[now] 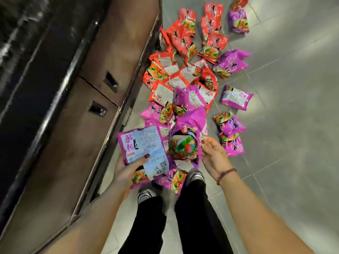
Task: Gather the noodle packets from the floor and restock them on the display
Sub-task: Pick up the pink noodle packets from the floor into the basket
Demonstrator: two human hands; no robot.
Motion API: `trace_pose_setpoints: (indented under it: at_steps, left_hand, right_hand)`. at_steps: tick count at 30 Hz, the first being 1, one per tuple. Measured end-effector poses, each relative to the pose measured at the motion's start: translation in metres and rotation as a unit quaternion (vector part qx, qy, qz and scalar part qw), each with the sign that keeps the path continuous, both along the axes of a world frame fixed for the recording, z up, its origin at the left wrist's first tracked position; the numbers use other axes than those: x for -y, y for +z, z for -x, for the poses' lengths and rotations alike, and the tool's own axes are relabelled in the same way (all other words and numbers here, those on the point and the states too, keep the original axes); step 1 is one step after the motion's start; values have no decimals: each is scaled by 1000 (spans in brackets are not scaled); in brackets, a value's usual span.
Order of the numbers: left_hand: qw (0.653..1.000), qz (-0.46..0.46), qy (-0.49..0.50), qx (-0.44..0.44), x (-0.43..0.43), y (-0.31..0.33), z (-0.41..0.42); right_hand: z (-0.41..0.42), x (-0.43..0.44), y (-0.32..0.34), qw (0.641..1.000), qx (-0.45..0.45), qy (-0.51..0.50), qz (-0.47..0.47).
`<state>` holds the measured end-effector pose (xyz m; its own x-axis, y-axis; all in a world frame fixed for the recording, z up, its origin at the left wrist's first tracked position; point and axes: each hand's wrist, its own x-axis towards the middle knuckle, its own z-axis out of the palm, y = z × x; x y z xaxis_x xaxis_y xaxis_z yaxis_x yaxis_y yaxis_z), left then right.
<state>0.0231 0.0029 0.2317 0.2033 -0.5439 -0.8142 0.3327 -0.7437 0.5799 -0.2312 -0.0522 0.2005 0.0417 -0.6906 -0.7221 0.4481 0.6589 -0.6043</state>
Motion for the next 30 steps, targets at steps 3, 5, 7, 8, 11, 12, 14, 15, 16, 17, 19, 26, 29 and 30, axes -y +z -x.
trace_pose_setpoints:
  at_steps: [3,5,7,8,11,12,14,15,16,17,19,26,29,30]
  left_hand:
    - [998,50,-10,-27,-10,83,-11]
    - [997,74,4,-38,-20,133,-15]
    - [994,97,23,-48,-31,172,-18]
    - [992,108,35,-52,-38,187,-19]
    - [985,143,83,-46,-63,221,-18]
    - [982,155,100,-40,-69,232,-16]
    - [975,184,125,-23,-84,252,-6]
    - [971,194,139,-10,-92,261,1]
    - [967,200,160,4,-102,268,9]
    - [960,206,187,20,-112,274,16]
    - [941,216,254,50,-135,286,29]
    - [864,204,455,77,-219,310,71]
    - [806,196,553,78,-271,314,78]
    - [785,196,584,71,-291,315,81]
  right_hand:
    - [-16,0,71,997,70,20,-9]
    - [-24,-3,108,993,111,40,-11]
    - [-32,-4,142,986,154,68,-20]
    - [-38,-4,160,981,171,86,-21]
    - [-53,-7,212,965,222,138,11]
    - [-55,-6,226,964,221,145,3]
    - [-58,-2,251,961,230,151,0]
    - [-57,0,259,959,235,158,5]
    - [-58,2,273,954,245,173,10]
    - [-60,2,283,950,249,189,13]
    - [-69,-2,305,930,234,284,17]
    - [-119,-68,332,809,81,577,77]
    - [-136,-112,335,765,84,635,63]
    - [-141,-129,335,751,86,653,51]
